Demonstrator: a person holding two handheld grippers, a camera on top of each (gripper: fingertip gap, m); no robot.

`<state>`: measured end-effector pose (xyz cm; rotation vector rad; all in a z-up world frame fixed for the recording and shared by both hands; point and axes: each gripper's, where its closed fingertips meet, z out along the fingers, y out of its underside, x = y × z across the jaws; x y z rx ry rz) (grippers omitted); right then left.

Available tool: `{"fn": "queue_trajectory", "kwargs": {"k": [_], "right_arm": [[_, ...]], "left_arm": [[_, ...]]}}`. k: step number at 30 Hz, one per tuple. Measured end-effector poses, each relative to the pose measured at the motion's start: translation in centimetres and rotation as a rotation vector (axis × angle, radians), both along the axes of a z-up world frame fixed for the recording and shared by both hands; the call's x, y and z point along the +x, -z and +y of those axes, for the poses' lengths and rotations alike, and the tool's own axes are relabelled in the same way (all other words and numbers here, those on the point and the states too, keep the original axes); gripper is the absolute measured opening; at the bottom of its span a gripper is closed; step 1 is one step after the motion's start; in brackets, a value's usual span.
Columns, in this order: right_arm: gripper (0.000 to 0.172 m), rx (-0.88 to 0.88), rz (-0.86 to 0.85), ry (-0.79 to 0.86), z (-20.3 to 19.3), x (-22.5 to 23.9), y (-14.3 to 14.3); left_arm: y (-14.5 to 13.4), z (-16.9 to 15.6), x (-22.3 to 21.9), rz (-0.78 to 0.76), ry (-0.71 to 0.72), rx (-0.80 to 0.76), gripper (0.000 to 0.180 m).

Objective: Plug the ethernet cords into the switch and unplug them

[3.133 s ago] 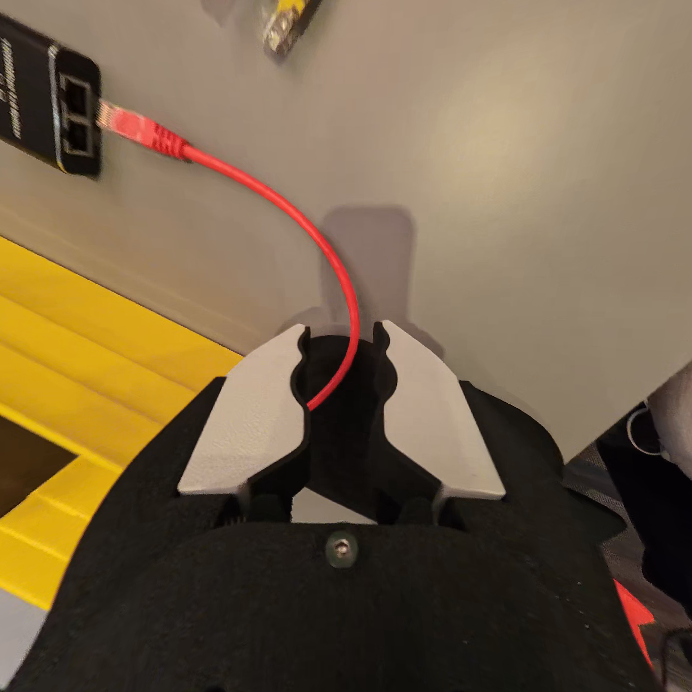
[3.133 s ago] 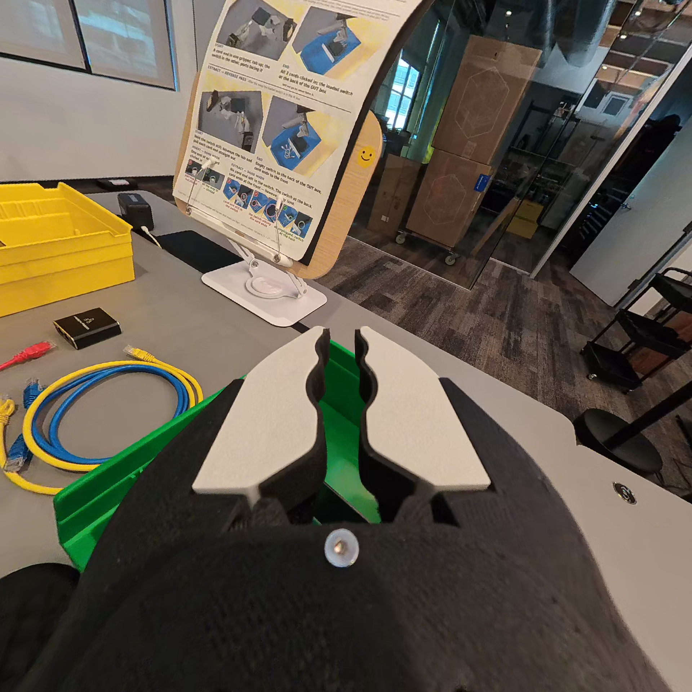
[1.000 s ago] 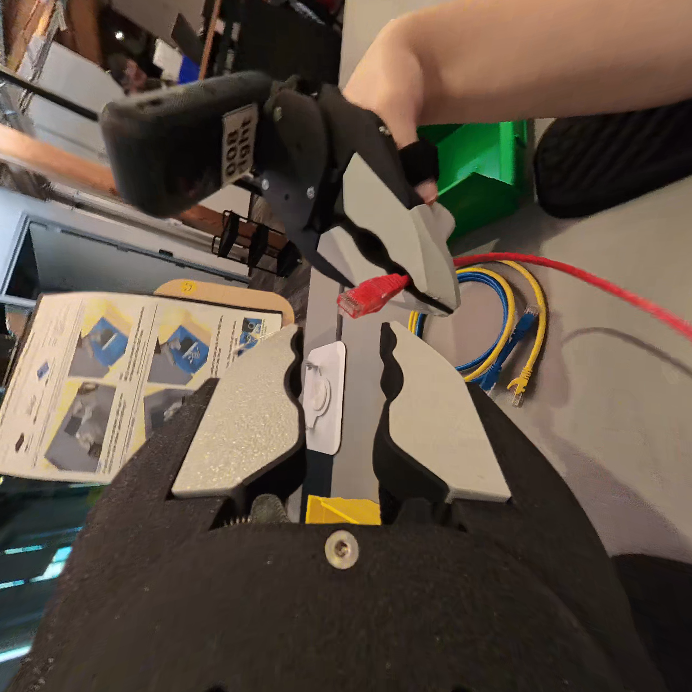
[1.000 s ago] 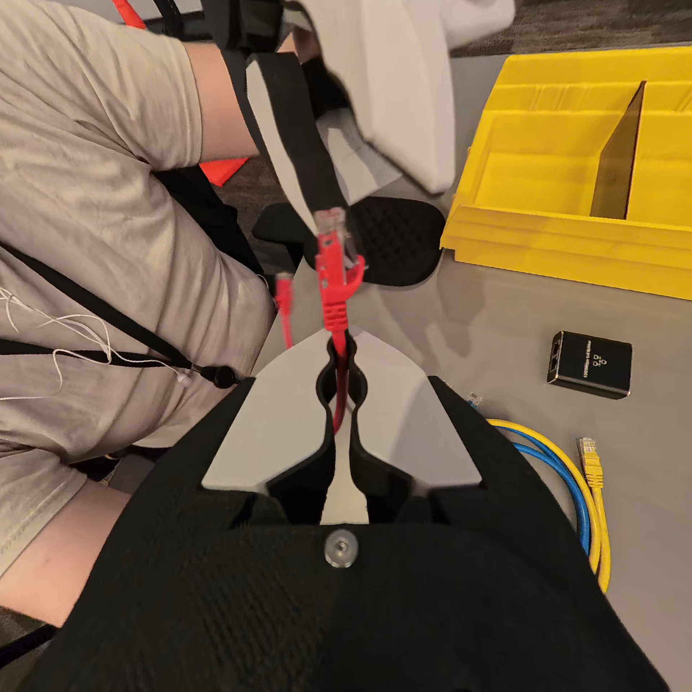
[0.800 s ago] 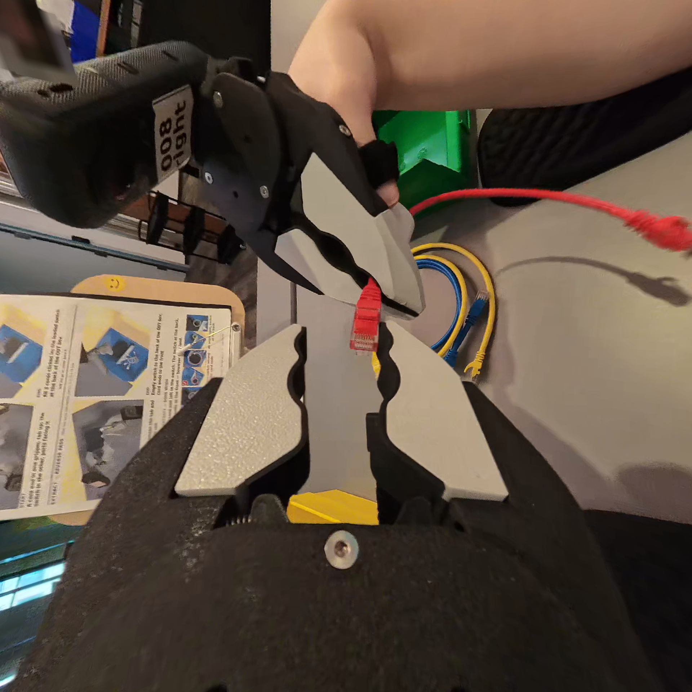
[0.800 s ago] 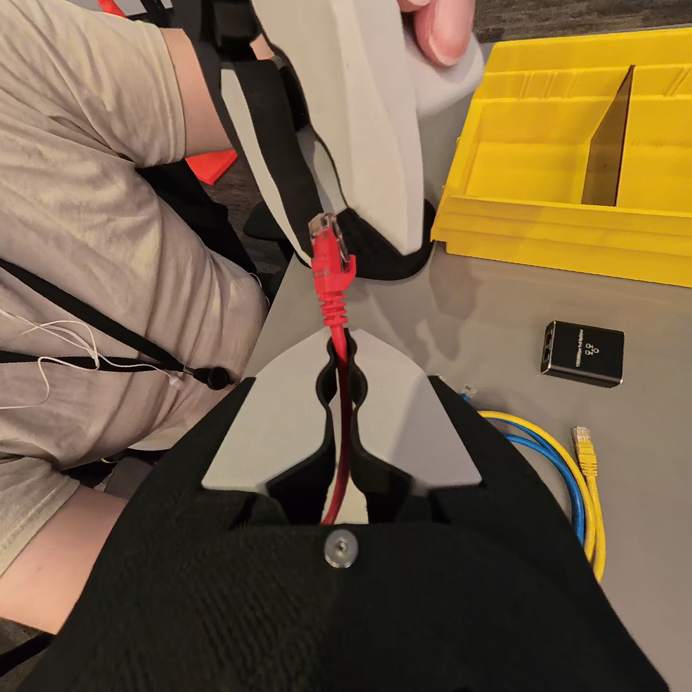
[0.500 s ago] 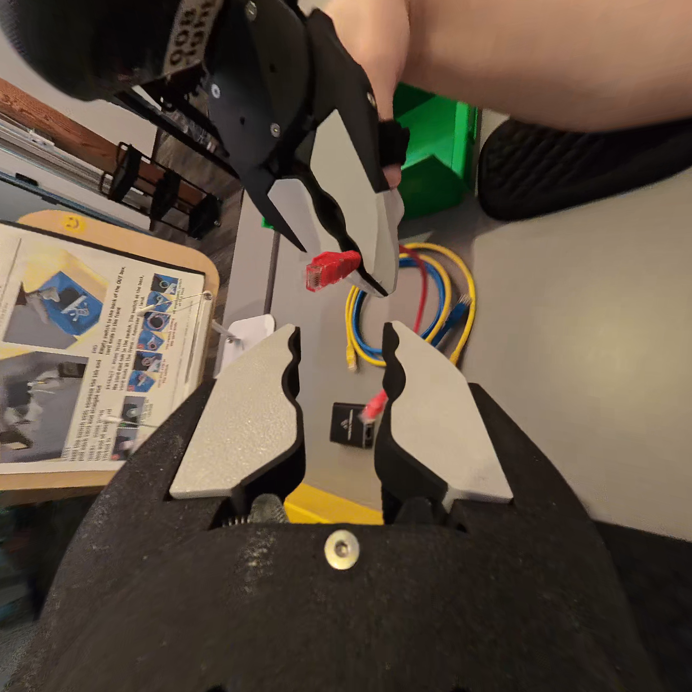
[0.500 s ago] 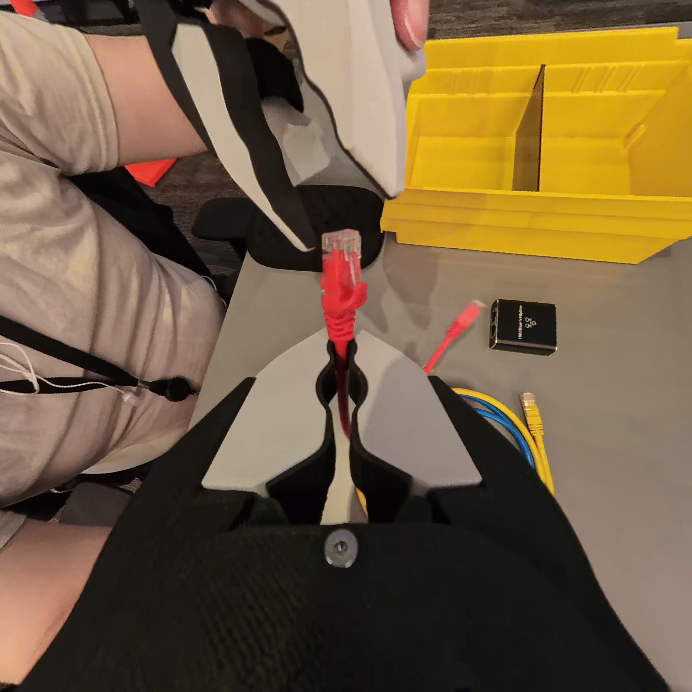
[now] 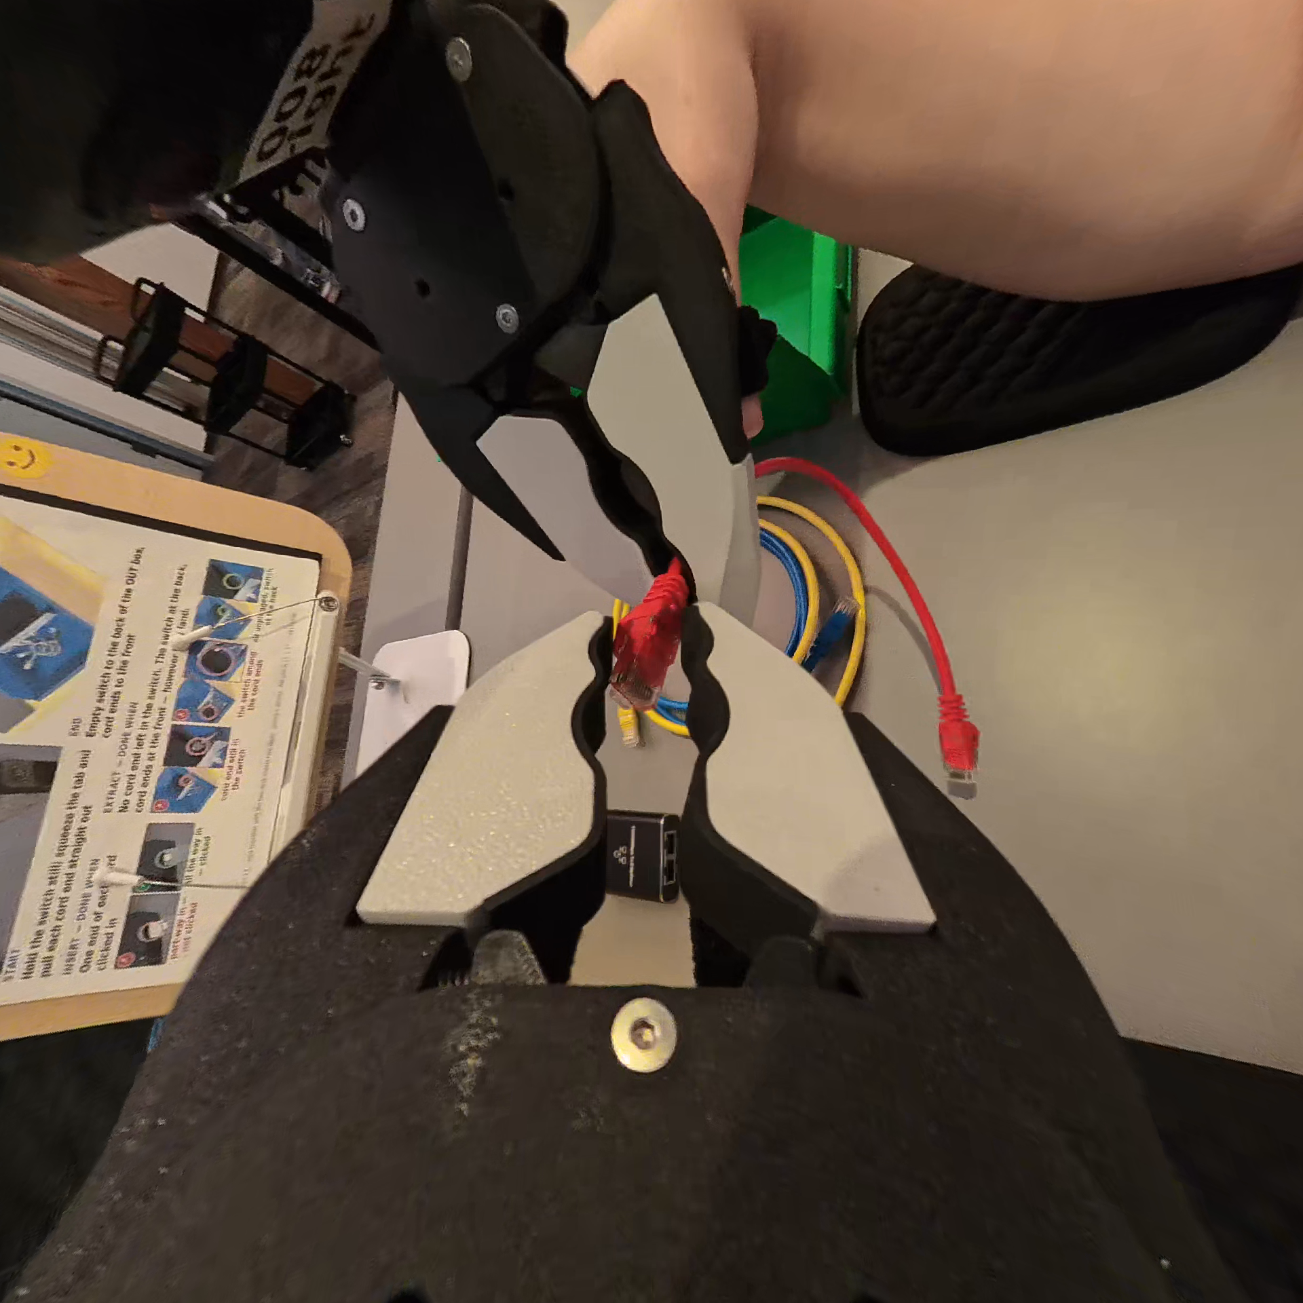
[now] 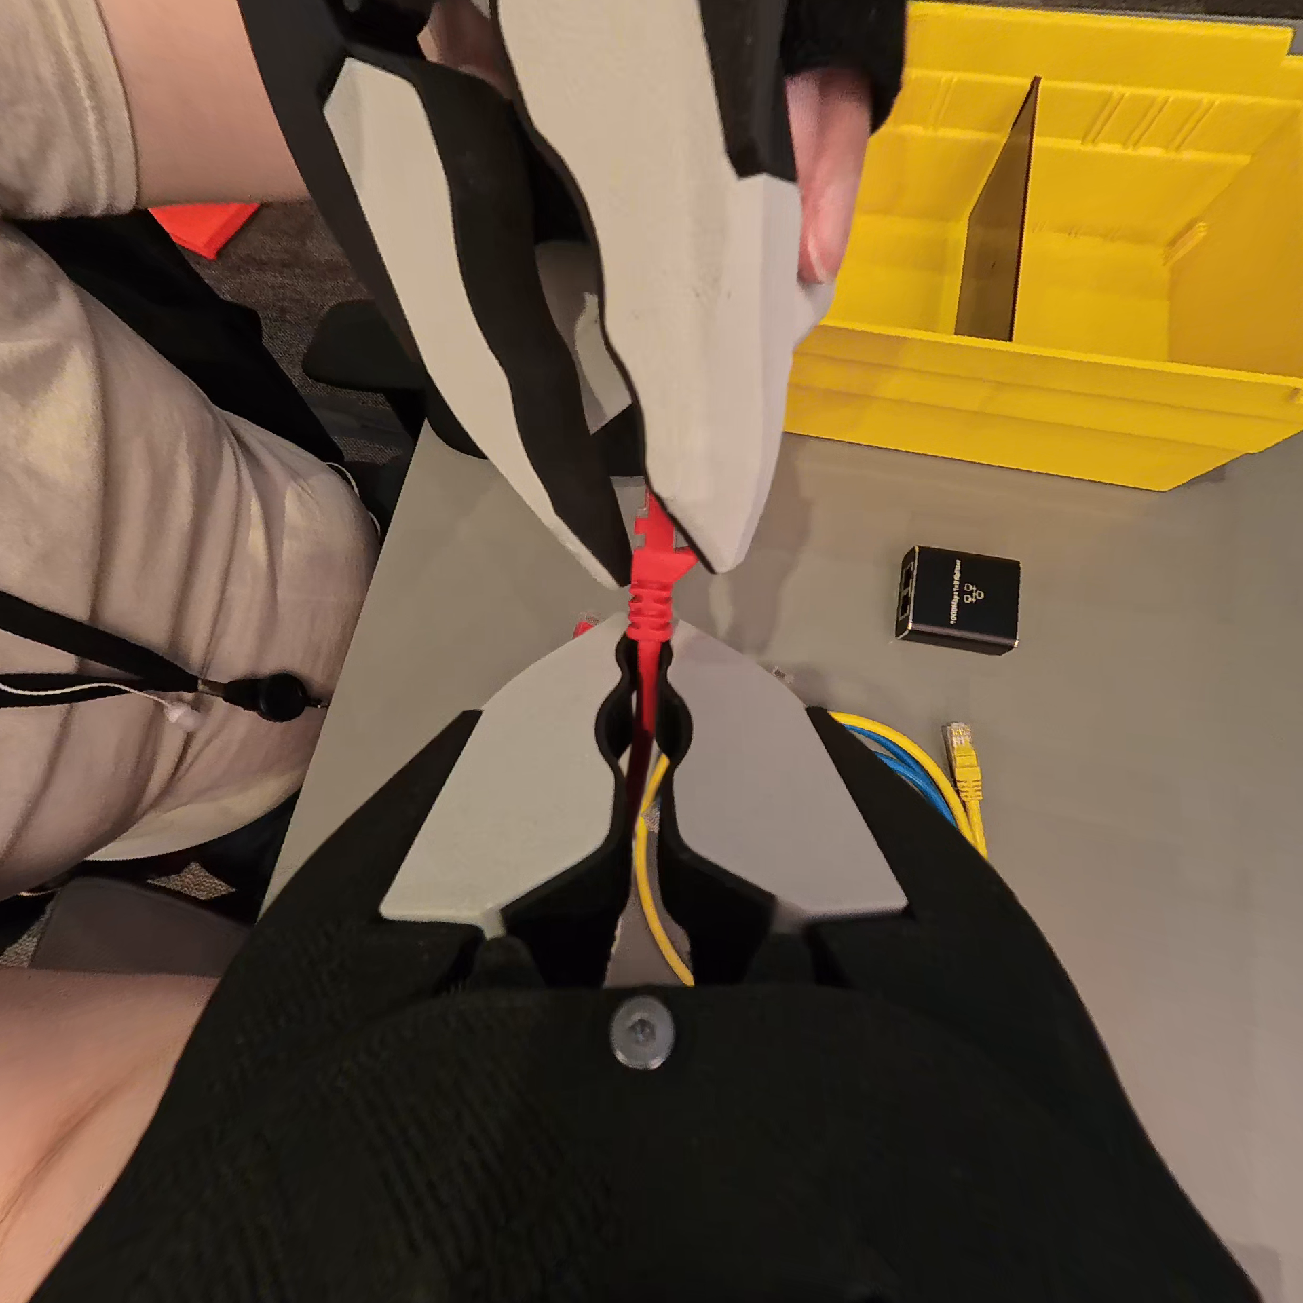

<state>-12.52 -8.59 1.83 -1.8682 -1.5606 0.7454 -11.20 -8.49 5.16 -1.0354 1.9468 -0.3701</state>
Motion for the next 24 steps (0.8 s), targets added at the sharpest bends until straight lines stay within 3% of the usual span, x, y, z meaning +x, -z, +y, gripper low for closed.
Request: {"fn": "queue_trajectory", "kwargs": {"k": [4, 7, 9, 12, 14, 17, 18, 21, 24], "right_arm": [[0.001, 0.020, 0.040, 0.036, 0.9, 0.2, -0.5], [0.002, 0.097, 0.062, 0.121, 2.6, 0.9, -1.1], [0.022, 0.191, 0.090, 0.178, 3.6, 1.6, -2.4], [0.027, 0.360, 0.259, 0.303, 4.2, 2.6, -7.7], [0.027, 0.397, 0.506, 0.443, 3.5, 3.7, -13.2], [0.009, 0.214, 0.986, 0.313, -1.8, 3.5, -19.6], [0.009, 0.129, 1.026, 0.265, -2.5, 2.9, -19.7], [0.041, -0.135, 0.959, 0.255, -0.2, 0.1, -16.2], [0.042, -0.388, 1.161, 0.162, 2.1, -1.9, -15.7]], "left_arm": [[-0.5, 0.5, 0.2, -0.019, -0.037, 0.059, 0.016], [-1.6, 1.3, 0.1, -0.046, -0.080, 0.204, 0.016], [-2.8, 2.3, -0.3, -0.059, -0.131, 0.298, 0.016], [-5.5, 3.6, -1.1, -0.123, -0.199, 0.383, 0.016], [-7.6, 4.7, -2.0, -0.165, -0.255, 0.445, 0.016], [-10.4, 5.7, -3.1, -0.222, -0.300, 0.484, 0.016], [-11.2, 5.9, -3.4, -0.243, -0.309, 0.489, 0.016], [-13.6, 6.0, -4.2, -0.310, -0.332, 0.545, 0.016], [-15.1, 4.8, -4.4, -0.372, -0.303, 0.557, 0.016]]}}
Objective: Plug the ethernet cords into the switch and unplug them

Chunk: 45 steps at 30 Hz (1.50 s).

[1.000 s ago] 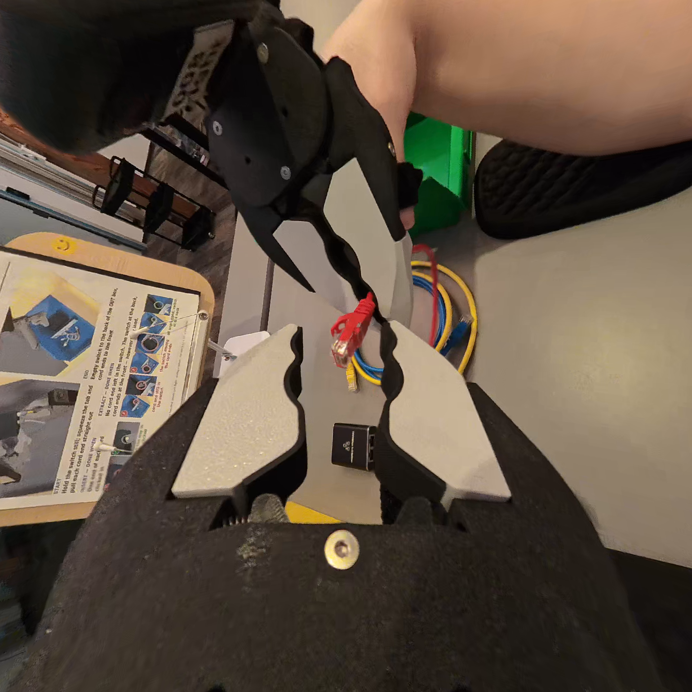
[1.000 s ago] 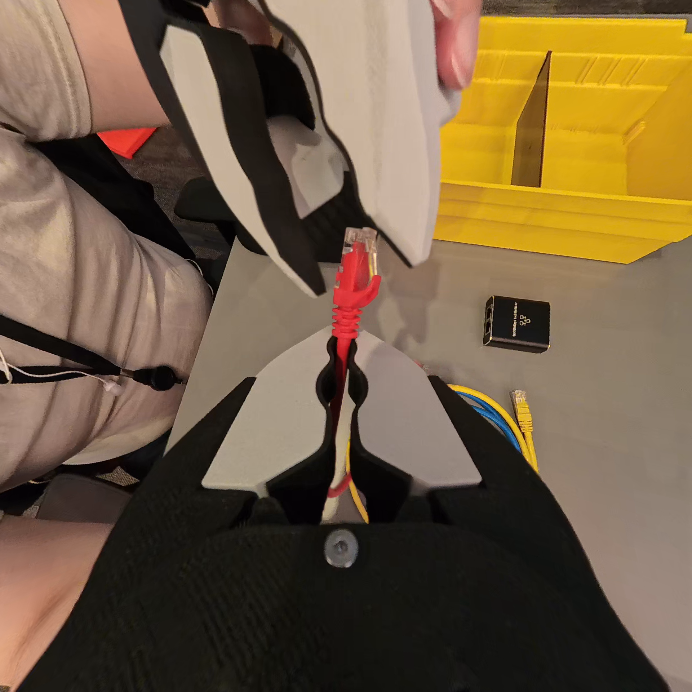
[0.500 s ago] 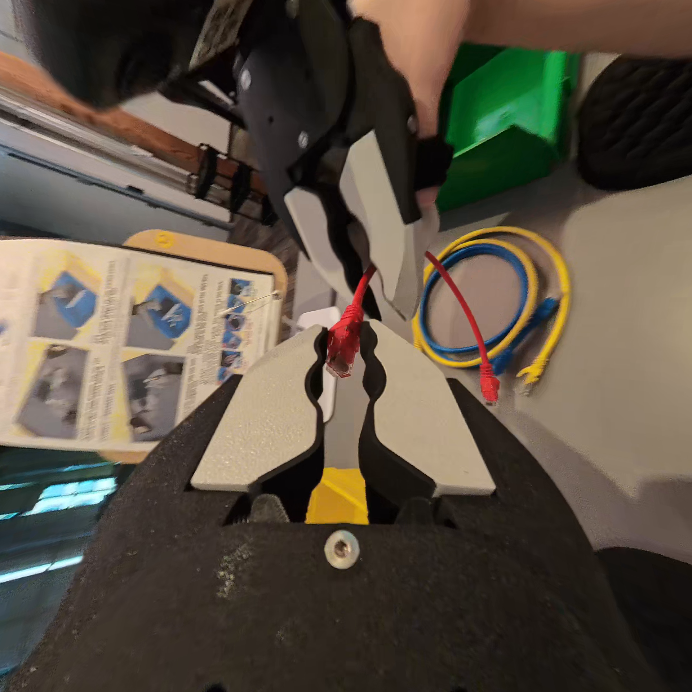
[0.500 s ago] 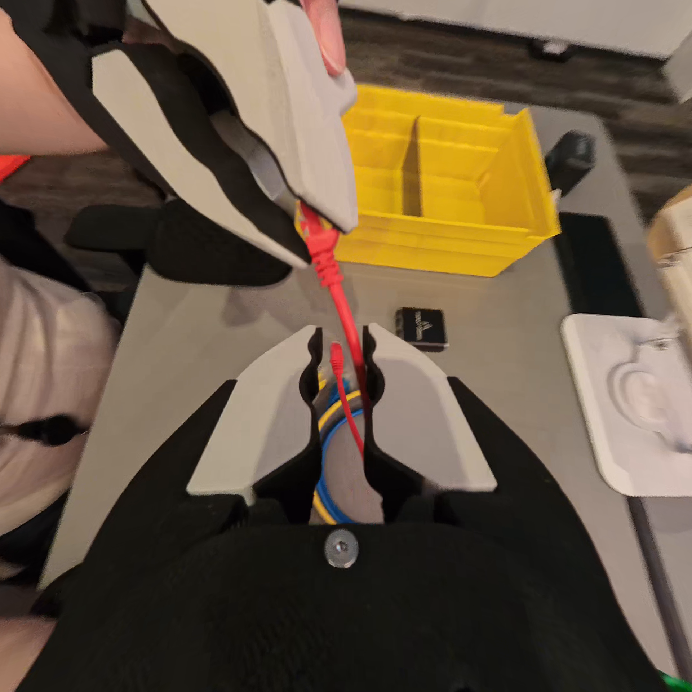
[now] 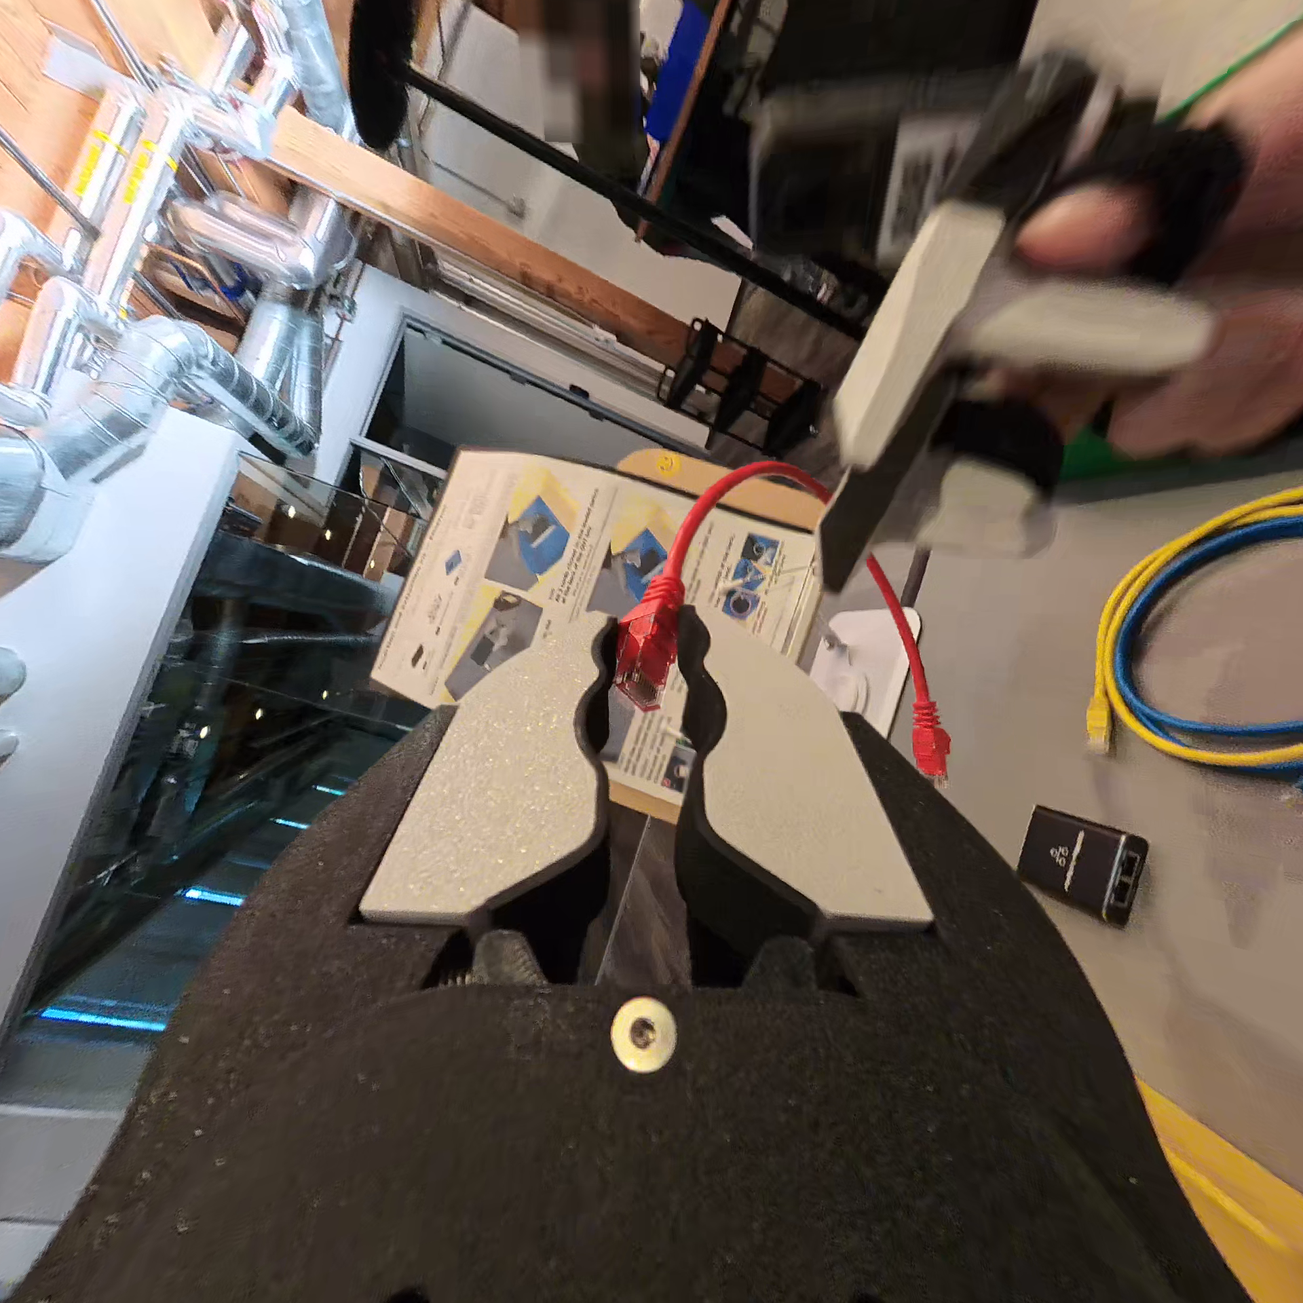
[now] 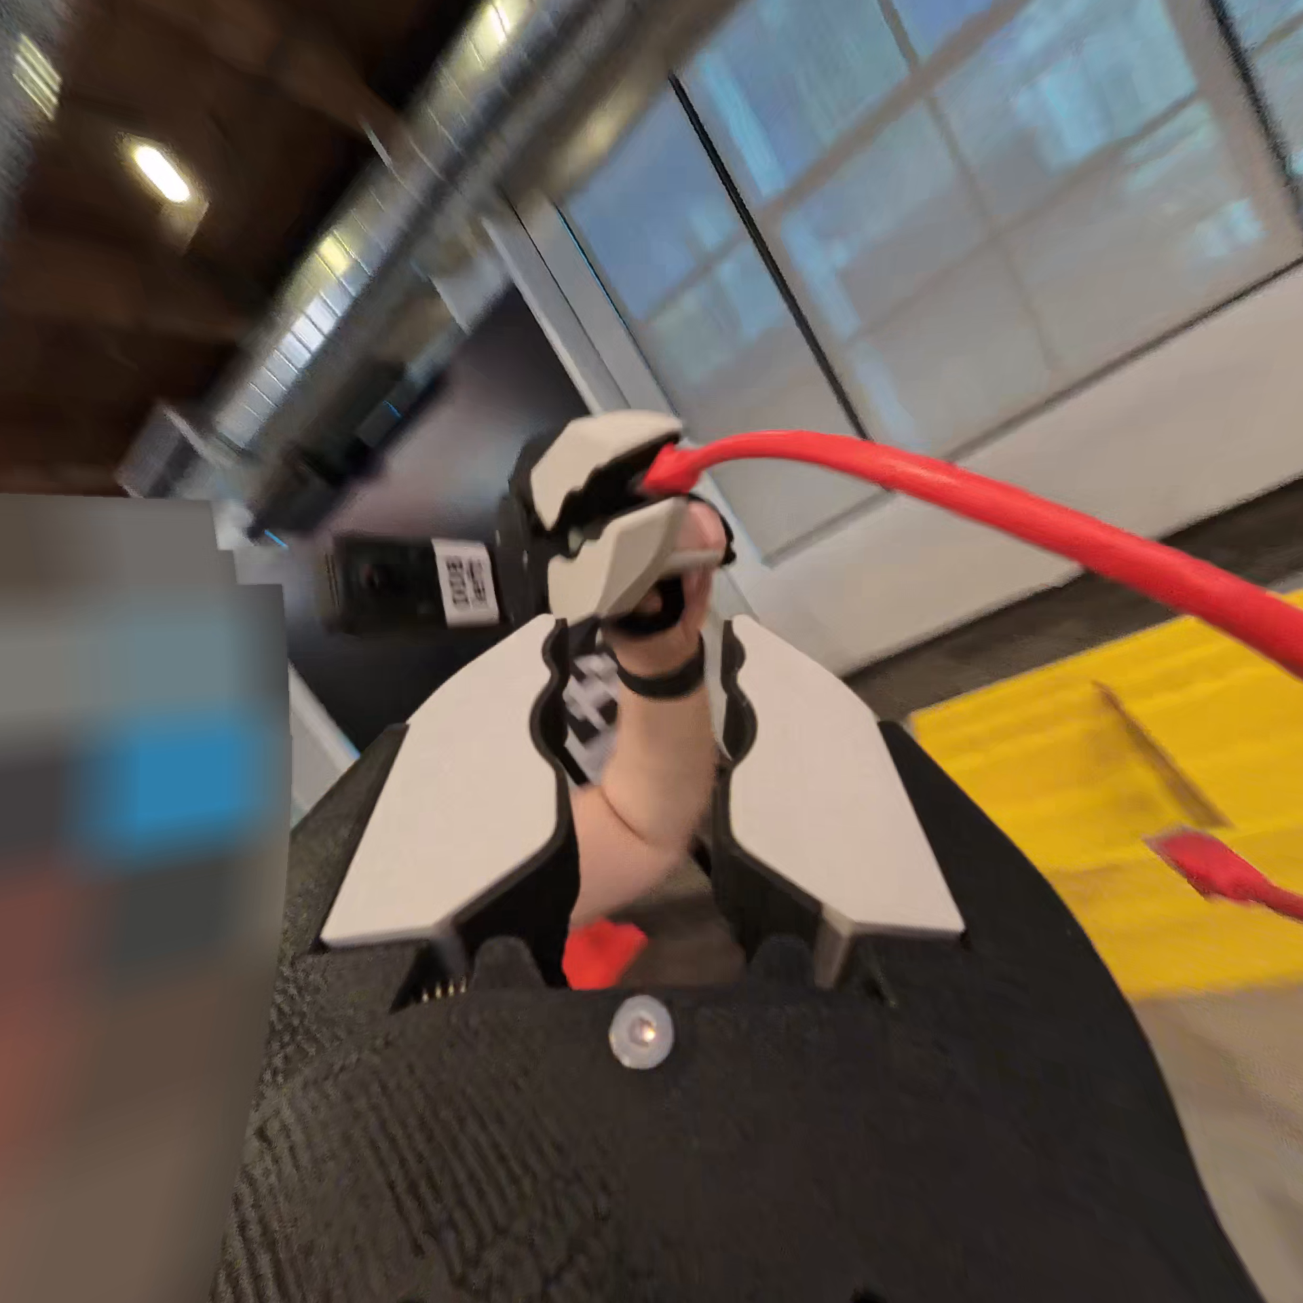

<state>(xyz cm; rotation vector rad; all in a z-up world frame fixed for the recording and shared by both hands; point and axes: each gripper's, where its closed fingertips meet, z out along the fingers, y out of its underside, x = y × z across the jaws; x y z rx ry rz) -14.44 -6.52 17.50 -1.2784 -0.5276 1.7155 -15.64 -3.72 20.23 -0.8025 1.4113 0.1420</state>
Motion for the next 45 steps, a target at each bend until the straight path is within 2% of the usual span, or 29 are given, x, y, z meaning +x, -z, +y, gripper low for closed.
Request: {"fn": "queue_trajectory", "kwargs": {"k": [1, 3, 5, 8, 13, 18, 21, 22, 24, 26, 29, 32, 35, 39, 45], "right_arm": [[0.042, -0.032, 0.088, -0.029, 0.5, -0.2, -0.2], [0.042, -0.024, 0.127, -0.054, 0.6, -1.0, -0.1], [0.042, 0.028, 0.138, 0.008, 0.6, -0.9, -0.4], [0.030, 0.060, 0.155, 0.114, 1.0, 0.1, -0.9], [0.012, 0.072, 0.105, 0.065, 0.4, 0.2, -0.7], [0.006, 0.090, 0.080, 0.051, 0.3, 0.2, -0.5], [0.006, 0.165, 0.034, 0.087, 0.2, 0.2, -0.4], [0.006, 0.219, 0.012, 0.127, 0.2, 0.3, -0.4], [0.006, 0.356, -0.030, 0.234, 0.2, 0.7, -0.6], [0.006, 0.516, -0.071, 0.306, -0.3, 1.1, -0.8], [0.006, 0.728, -0.075, 0.289, -2.6, 1.0, -1.1], [0.006, 0.829, -0.072, 0.320, -3.6, 1.0, -1.2], [0.006, 0.892, -0.099, 0.327, -4.1, 0.7, -0.9], [0.007, 0.927, -0.118, 0.298, -4.4, 0.3, -0.4], [0.007, 0.940, -0.118, 0.301, -4.3, 0.3, -0.2]], "left_arm": [[-0.1, -0.5, 0.1, -0.007, 0.017, 0.007, 0.016], [0.1, -1.2, 0.3, 0.004, 0.031, 0.029, 0.016], [0.6, -1.7, 0.5, 0.016, 0.047, 0.075, 0.016], [1.1, -2.6, 0.7, 0.024, 0.087, 0.098, 0.016], [1.8, -2.9, 0.8, 0.049, 0.120, 0.094, 0.016], [2.9, -3.1, 0.8, 0.096, 0.146, 0.078, 0.015], [3.2, -3.2, 0.7, 0.084, 0.157, 0.061, 0.015], [3.3, -3.0, 0.5, 0.067, 0.147, 0.025, 0.017], [3.3, -2.6, -0.2, -0.003, 0.129, -0.115, 0.036], [3.4, -3.4, -0.9, -0.106, 0.210, -0.356, 0.054], [3.0, -4.5, -1.4, -0.288, 0.365, -0.711, 0.046], [2.8, -5.3, -1.1, -0.399, 0.507, -0.906, 0.031], [2.9, -6.1, -0.7, -0.408, 0.602, -0.975, 0.026], [3.6, -6.4, 0.1, -0.375, 0.624, -0.998, 0.023], [4.2, -6.7, 0.5, -0.335, 0.636, -0.928, 0.014]]}}
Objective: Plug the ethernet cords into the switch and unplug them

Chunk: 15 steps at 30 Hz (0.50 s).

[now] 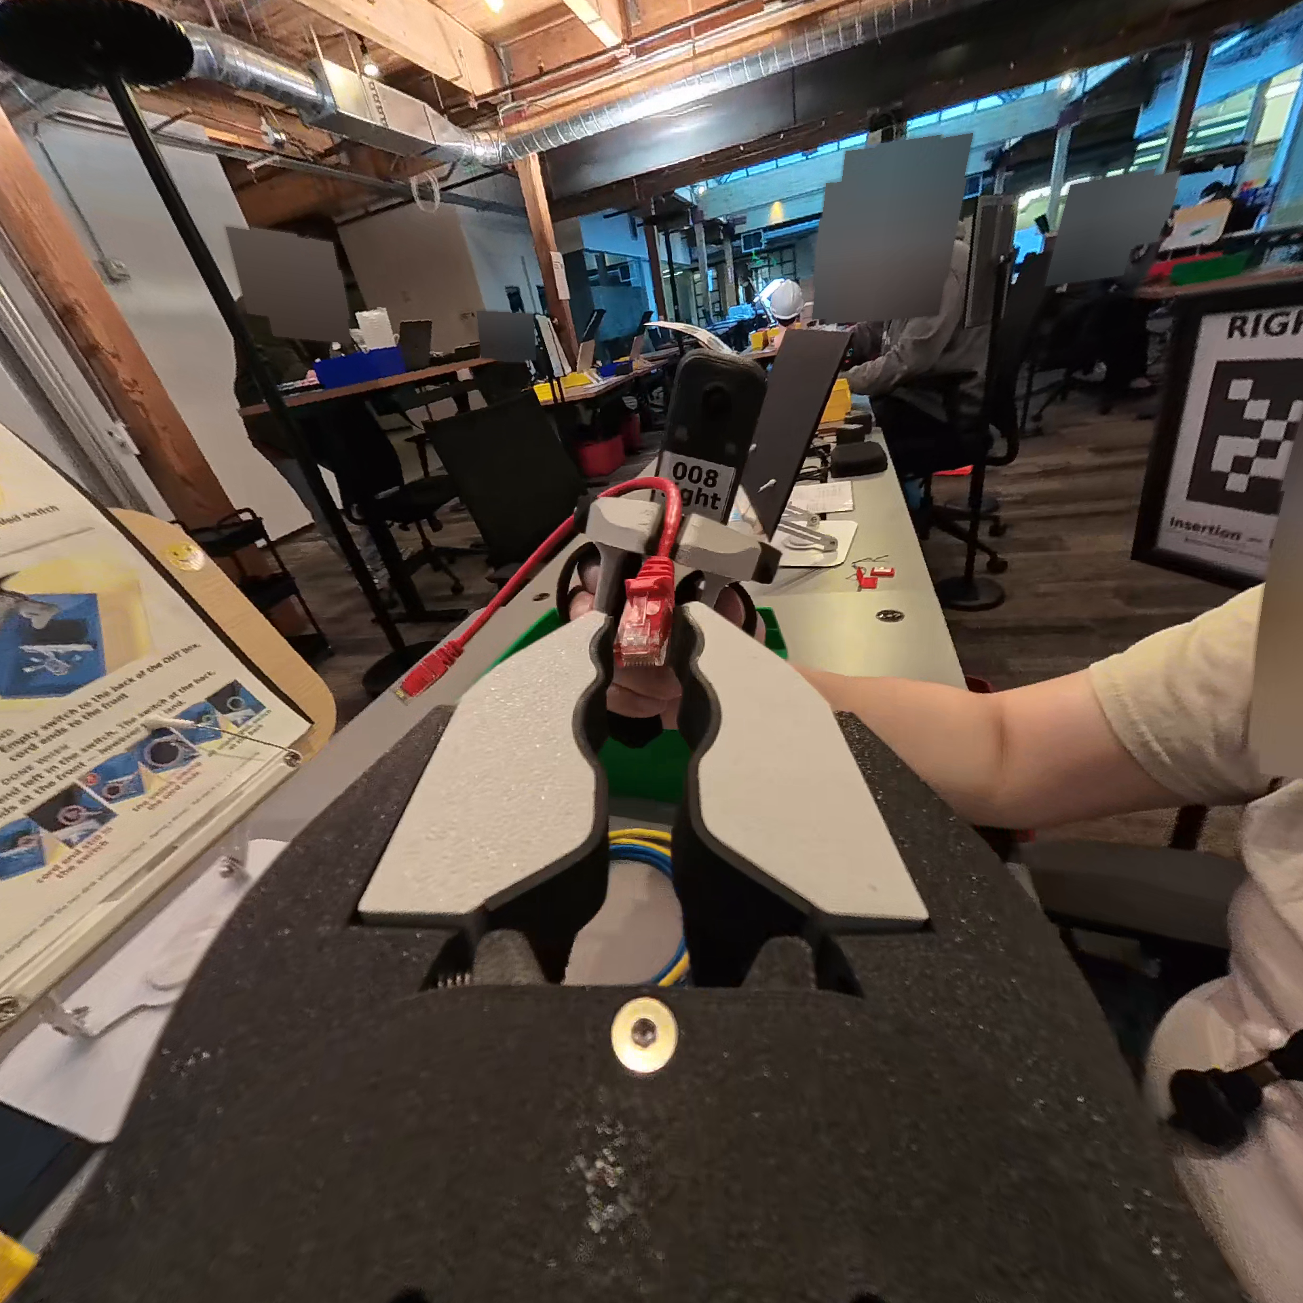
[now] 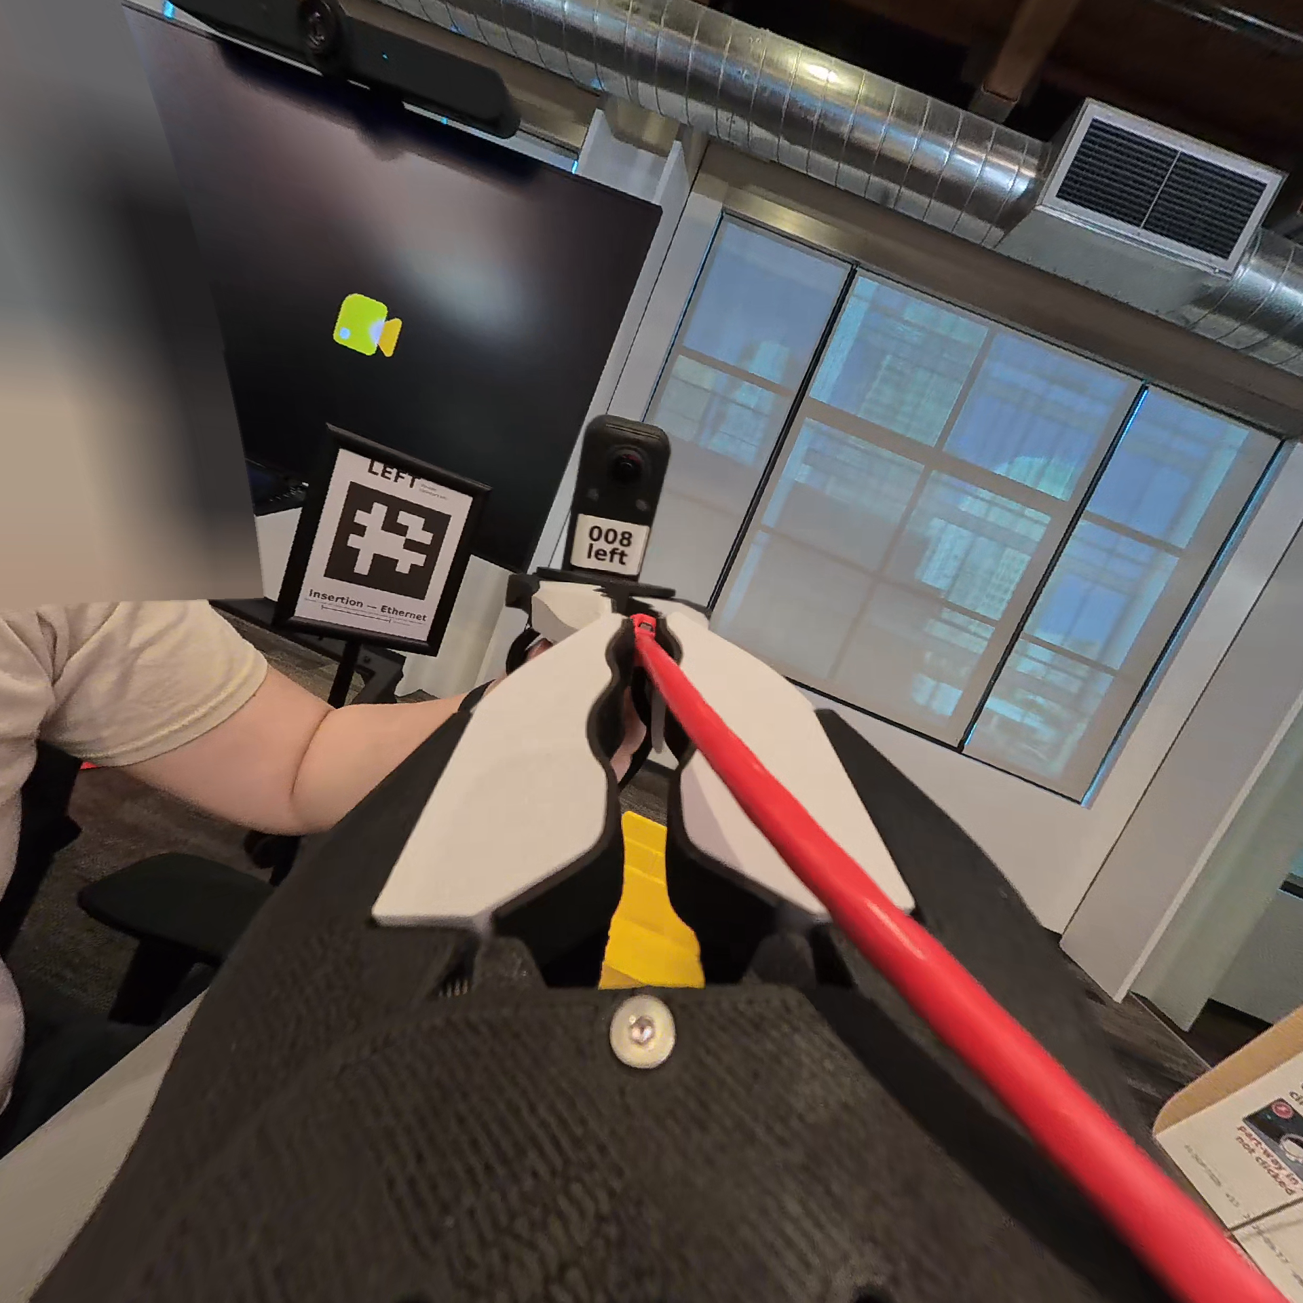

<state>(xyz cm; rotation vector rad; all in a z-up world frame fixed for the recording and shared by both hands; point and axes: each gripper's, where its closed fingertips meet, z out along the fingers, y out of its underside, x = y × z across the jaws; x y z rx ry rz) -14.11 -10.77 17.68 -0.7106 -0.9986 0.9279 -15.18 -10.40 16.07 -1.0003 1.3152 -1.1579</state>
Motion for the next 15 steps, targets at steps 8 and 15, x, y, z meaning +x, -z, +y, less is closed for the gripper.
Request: {"fn": "queue_trajectory", "kwargs": {"k": [8, 15], "right_arm": [[0.018, -0.046, -0.138, 0.064, 0.5, -1.3, 1.1], [0.013, -0.080, -0.147, 0.069, 0.7, -1.7, 1.2]], "left_arm": [[0.3, 0.1, -0.2, 0.045, -0.088, 0.161, 0.013], [0.6, 0.3, -0.3, 0.081, -0.079, 0.145, 0.013]]}}
